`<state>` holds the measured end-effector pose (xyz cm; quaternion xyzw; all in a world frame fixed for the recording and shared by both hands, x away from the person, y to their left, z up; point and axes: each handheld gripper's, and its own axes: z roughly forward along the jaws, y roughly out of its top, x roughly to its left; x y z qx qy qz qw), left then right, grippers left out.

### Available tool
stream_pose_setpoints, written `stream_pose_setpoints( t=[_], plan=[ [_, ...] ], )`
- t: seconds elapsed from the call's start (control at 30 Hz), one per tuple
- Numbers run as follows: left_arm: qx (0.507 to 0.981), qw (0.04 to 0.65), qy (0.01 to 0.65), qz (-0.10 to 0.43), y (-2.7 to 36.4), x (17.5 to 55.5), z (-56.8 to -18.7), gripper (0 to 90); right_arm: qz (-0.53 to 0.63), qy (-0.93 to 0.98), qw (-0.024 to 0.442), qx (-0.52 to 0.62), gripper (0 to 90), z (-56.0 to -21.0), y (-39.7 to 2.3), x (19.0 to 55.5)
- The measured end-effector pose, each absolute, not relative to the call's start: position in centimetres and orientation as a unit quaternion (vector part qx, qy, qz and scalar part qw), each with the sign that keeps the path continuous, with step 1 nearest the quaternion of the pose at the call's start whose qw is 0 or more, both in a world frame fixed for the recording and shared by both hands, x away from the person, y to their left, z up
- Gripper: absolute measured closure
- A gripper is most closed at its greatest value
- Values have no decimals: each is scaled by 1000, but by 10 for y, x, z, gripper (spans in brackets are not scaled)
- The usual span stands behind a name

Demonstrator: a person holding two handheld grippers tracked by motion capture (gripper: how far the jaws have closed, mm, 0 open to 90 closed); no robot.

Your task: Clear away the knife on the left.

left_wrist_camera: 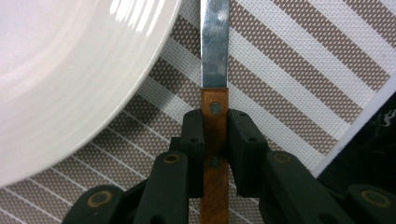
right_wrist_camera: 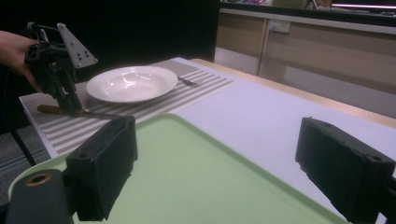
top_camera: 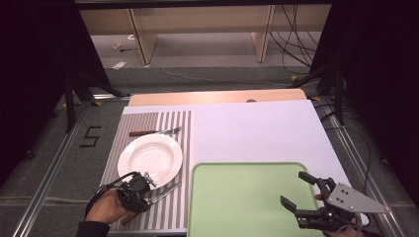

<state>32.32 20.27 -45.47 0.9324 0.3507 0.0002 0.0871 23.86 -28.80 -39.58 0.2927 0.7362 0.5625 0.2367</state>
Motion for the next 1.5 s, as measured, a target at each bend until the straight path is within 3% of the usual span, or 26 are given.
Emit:
stream_pose_setpoints(
  t=[0.27,0.87,1.5],
  plan=[
    [917,156,366,-32,201,321,-446,770,562,736,236,293,138,-396,-288,239],
    [886,269,376,-26,169,315,-425,770,562,736,236,294,138,-396,-288,239],
    [894,273,353,-36,126,312,-423,770,562,735,237,296,138,-396,-288,239]
  ],
)
